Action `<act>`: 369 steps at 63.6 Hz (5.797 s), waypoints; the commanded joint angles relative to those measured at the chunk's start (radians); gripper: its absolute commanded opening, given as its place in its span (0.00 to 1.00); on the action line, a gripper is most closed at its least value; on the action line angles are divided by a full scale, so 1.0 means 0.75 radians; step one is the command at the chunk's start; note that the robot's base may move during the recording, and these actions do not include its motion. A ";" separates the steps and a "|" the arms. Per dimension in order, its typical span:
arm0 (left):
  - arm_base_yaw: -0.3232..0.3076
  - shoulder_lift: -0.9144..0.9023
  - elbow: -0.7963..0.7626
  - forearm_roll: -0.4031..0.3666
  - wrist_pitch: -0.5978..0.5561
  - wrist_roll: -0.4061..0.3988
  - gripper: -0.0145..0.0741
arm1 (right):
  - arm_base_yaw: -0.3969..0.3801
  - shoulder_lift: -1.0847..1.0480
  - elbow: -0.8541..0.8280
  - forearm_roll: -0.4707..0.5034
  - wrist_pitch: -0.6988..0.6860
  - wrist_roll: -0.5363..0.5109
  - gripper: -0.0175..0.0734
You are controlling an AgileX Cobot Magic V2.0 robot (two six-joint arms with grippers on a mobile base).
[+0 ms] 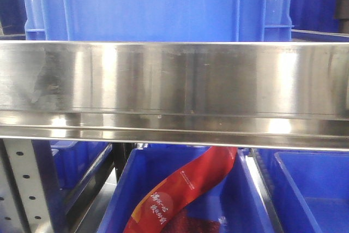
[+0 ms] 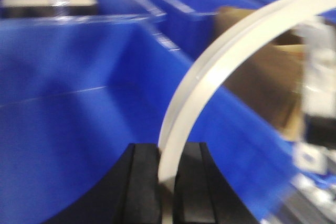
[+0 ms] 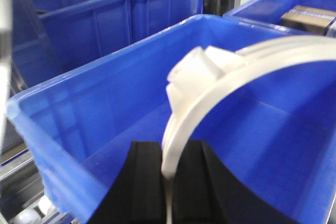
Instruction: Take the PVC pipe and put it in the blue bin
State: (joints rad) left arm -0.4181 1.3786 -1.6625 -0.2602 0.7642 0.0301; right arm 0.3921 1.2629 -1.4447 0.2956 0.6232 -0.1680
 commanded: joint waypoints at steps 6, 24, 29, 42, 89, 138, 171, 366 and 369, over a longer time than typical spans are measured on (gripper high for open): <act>-0.007 0.178 -0.204 0.060 0.004 -0.060 0.04 | 0.004 0.104 -0.095 0.015 -0.074 -0.013 0.01; -0.007 0.355 -0.300 0.071 -0.098 -0.057 0.04 | 0.004 0.224 -0.132 0.034 -0.122 -0.013 0.01; -0.007 0.379 -0.300 0.071 -0.092 -0.057 0.04 | 0.002 0.244 -0.132 0.034 -0.122 -0.013 0.01; -0.007 0.407 -0.300 0.078 -0.019 -0.057 0.09 | -0.004 0.286 -0.132 0.043 -0.134 -0.013 0.25; -0.007 0.321 -0.350 0.061 0.007 -0.055 0.09 | -0.006 0.208 -0.132 0.053 -0.163 -0.013 0.05; -0.157 0.188 -0.328 -0.021 0.103 0.003 0.04 | -0.006 -0.017 0.087 0.046 -0.214 -0.013 0.01; -0.153 -0.362 0.605 0.067 -0.498 0.003 0.04 | -0.006 -0.428 0.619 0.041 -0.478 -0.013 0.01; 0.177 -1.336 1.325 0.171 -0.555 0.003 0.04 | -0.728 -1.669 1.926 -0.315 -0.861 0.238 0.01; 0.177 -1.336 1.325 0.171 -0.555 0.003 0.04 | -0.728 -1.669 1.926 -0.315 -0.858 0.238 0.01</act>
State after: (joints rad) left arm -0.2894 0.3827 -0.6678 -0.1327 0.3635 0.0314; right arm -0.1469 0.0159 -0.0004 0.0371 -0.0188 0.0092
